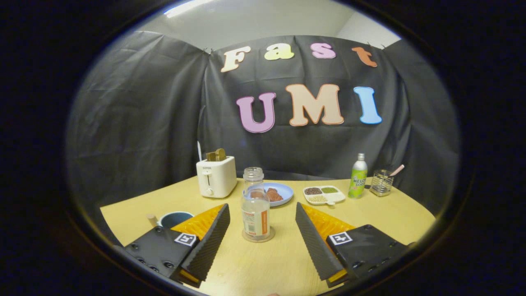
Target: Take the bottle from table, then pour the juice into the cup, finally place the bottle on the coaster
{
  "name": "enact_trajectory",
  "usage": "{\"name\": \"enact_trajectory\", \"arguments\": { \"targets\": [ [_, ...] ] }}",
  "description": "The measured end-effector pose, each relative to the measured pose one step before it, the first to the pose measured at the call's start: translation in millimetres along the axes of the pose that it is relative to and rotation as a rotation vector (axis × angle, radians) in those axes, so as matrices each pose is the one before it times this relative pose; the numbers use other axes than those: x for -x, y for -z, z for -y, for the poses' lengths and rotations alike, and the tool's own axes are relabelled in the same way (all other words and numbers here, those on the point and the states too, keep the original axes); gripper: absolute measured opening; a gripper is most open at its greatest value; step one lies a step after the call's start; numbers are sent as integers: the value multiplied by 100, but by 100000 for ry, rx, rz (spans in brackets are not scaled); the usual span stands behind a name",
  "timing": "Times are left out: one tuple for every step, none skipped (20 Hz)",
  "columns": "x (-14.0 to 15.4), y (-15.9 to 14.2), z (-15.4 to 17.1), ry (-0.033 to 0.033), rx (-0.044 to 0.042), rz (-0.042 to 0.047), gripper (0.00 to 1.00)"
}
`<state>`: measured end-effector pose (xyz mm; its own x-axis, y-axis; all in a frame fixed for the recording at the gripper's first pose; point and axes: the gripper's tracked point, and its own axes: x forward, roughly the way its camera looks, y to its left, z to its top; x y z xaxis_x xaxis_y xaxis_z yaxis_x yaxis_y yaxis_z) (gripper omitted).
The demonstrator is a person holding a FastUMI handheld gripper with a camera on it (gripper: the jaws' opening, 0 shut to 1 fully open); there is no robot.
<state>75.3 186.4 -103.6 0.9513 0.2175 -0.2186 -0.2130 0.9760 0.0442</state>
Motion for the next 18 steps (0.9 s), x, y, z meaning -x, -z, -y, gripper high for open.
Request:
{"name": "enact_trajectory", "arguments": {
  "targets": [
    [754, -965, 124, 440, -752, 1598, 100],
    [681, -975, 162, 646, 353, 1799, 100],
    [616, -931, 212, 863, 1212, 1775, 100],
    [605, -710, 224, 671, 1620, 1029, 100],
    [592, -595, 242, 573, 1509, 378, 100],
    [708, -578, 106, 370, 1175, 149, 100],
    [614, -581, -10, 163, 613, 221, 100],
    [624, -570, -14, -79, 706, 321, 100],
    [570, -481, 161, 502, 1111, 371, 100],
    [546, -471, 234, 739, 1298, 769, 100],
    [456, -446, 159, 767, 1427, 690, 100],
    [320, -272, 98, 584, 877, 242, 100],
    [270, 77, -202, -139, 381, -458, 100],
    [192, 158, -379, -685, -523, -862, 100],
    [258, 136, -447, -1117, -1047, -1037, 100],
    [153, 28, -392, -1128, -1044, -536, 100],
    [146, -130, -187, -579, -389, 60, 100],
    [163, -250, 138, 160, 253, 561, 100]
  ]
}}
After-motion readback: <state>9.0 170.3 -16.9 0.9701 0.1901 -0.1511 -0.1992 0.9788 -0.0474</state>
